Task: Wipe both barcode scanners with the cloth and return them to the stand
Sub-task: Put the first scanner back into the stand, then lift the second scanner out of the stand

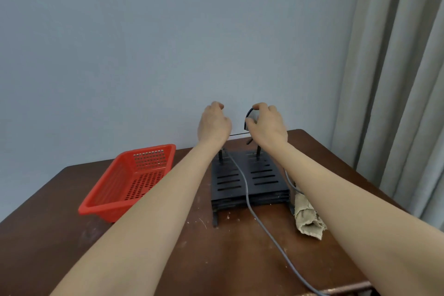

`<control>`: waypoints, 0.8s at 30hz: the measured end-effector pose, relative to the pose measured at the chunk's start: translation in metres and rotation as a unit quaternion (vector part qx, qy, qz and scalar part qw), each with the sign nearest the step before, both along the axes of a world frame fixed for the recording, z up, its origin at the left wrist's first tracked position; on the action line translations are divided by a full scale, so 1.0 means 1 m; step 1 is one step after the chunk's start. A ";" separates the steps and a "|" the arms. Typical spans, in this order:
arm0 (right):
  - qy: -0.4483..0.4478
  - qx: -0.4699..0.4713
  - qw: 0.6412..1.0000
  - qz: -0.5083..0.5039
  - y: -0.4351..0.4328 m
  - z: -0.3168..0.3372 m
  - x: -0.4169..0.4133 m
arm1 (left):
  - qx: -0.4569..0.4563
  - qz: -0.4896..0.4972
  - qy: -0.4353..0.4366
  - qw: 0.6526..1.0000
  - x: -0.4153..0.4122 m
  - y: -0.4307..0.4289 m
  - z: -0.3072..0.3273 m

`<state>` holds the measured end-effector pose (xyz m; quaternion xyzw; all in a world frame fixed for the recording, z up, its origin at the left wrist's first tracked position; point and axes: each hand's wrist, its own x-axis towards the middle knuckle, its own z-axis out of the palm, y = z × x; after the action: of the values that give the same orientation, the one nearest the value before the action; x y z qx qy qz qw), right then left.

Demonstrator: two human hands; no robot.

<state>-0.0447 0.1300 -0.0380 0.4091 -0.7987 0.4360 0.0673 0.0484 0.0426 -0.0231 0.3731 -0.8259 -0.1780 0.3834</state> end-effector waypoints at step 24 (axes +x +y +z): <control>-0.315 0.080 0.935 0.143 -0.091 -0.014 0.027 | 0.162 0.044 0.014 0.986 -0.012 -0.058 -0.108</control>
<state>-0.0181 0.0390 -0.0516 0.3646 -0.7442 0.4825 -0.2836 0.0364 -0.0152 -0.1306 0.4639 -0.7635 -0.2972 0.3370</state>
